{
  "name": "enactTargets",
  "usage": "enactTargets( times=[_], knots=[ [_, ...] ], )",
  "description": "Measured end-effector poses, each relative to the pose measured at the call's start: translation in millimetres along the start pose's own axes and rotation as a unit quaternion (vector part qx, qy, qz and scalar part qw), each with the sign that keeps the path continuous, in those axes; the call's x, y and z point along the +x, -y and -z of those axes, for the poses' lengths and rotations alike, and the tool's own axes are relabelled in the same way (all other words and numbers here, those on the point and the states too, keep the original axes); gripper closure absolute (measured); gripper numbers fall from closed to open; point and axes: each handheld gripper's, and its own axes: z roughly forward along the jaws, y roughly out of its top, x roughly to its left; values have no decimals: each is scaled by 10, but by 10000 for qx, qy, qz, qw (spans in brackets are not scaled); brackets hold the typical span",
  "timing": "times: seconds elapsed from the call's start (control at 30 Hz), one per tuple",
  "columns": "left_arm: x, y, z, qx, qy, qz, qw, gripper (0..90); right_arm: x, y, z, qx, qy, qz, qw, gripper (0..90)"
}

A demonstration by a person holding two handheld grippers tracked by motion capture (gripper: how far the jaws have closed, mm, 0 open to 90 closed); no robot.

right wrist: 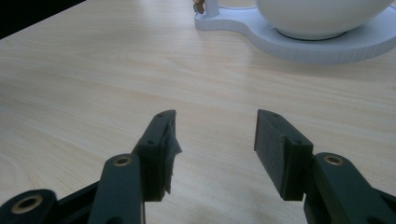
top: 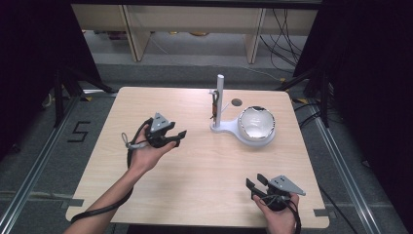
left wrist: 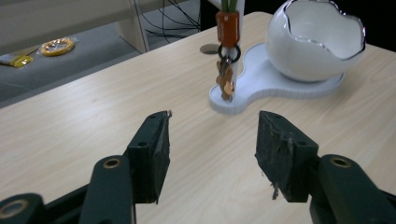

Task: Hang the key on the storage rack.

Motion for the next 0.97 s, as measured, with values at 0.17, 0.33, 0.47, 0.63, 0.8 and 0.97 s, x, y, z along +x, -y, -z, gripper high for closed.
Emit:
enactTargets(
  times=[0.17,0.33,0.47,0.63,0.8,0.97],
  knots=[
    [55,291,265,-75,-122,94,9999,437,-33,-6,-6,-14,85,271,9996,494],
    [64,672,559,-124,-325,224,9991,434,4,2,1,36,46,19,10000,494],
    [64,925,709,-188,-515,313,9980,434,24,1,16,173,83,-41,9998,494],
    [50,1176,812,-248,-722,394,9963,433,-16,-5,-15,8,60,358,9993,494],
    [27,1375,866,-343,-815,539,9946,431,-3,-4,-24,-4,89,315,9995,493],
    [44,1413,874,-391,-812,548,9944,420,20,-1,-23,51,63,161,9998,492]
  ],
)
